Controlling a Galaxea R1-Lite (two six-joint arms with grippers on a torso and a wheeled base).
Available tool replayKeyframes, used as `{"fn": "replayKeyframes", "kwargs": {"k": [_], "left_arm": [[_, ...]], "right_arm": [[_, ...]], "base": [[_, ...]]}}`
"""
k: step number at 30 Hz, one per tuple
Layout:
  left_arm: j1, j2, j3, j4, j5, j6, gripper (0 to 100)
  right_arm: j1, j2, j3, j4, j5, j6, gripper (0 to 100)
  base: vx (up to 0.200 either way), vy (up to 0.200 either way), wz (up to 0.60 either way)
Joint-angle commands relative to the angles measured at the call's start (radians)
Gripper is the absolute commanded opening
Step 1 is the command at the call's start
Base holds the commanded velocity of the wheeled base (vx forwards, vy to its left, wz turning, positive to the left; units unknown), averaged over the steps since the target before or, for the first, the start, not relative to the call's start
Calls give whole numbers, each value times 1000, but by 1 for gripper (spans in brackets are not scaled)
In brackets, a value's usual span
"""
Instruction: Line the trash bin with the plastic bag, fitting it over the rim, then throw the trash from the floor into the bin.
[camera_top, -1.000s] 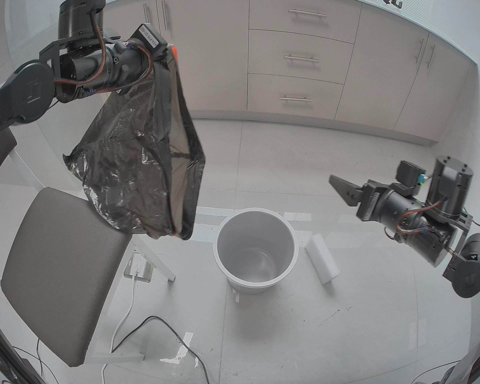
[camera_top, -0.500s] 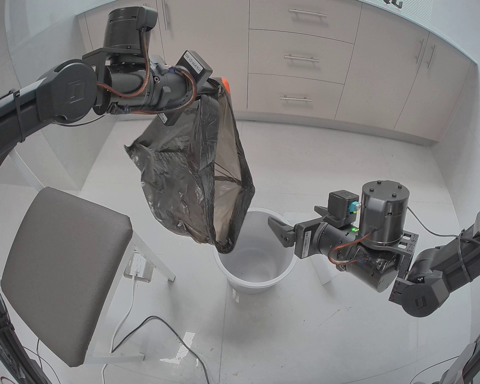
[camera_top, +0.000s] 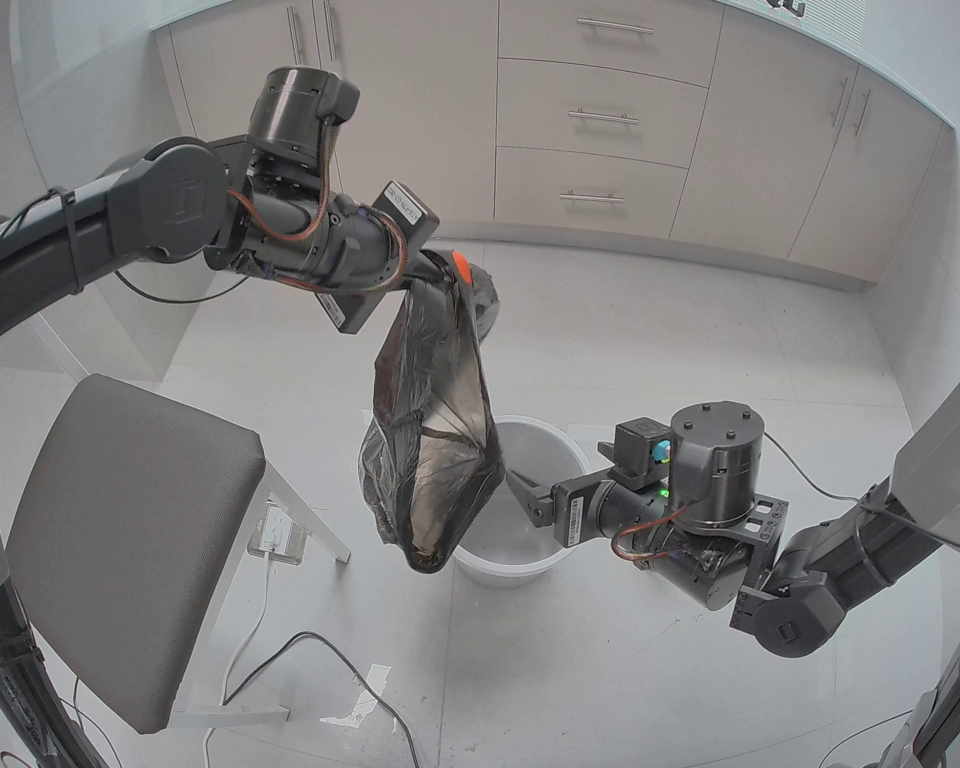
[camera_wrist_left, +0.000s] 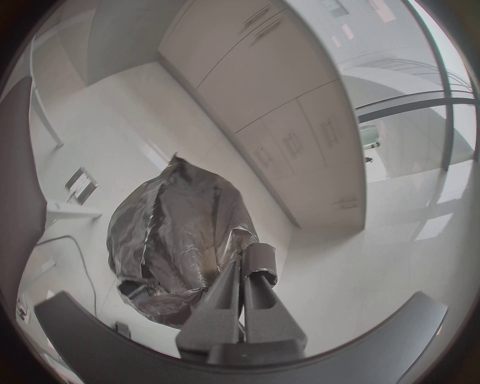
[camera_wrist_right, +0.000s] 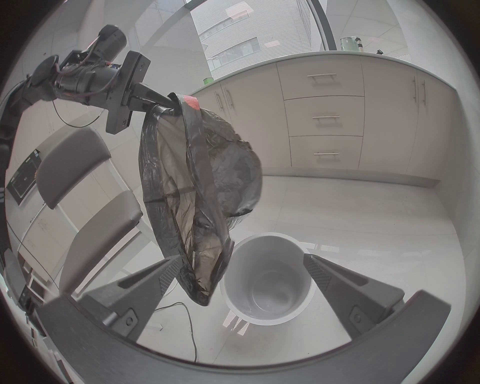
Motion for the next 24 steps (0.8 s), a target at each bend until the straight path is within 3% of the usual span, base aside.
{"fn": "replayKeyframes", "kwargs": {"k": [1, 12, 24], "left_arm": [[-4, 40, 1, 38, -12, -26, 0], [-4, 49, 1, 108, -67, -32, 0], [-24, -78, 1, 210, -78, -23, 0]], "right_arm": [[8, 68, -4, -10, 0, -2, 100], [23, 53, -7, -11, -14, -2, 100], [57, 36, 14, -14, -30, 1, 100]], "base": [[0, 0, 0], [0, 0, 0], [0, 0, 0]]}}
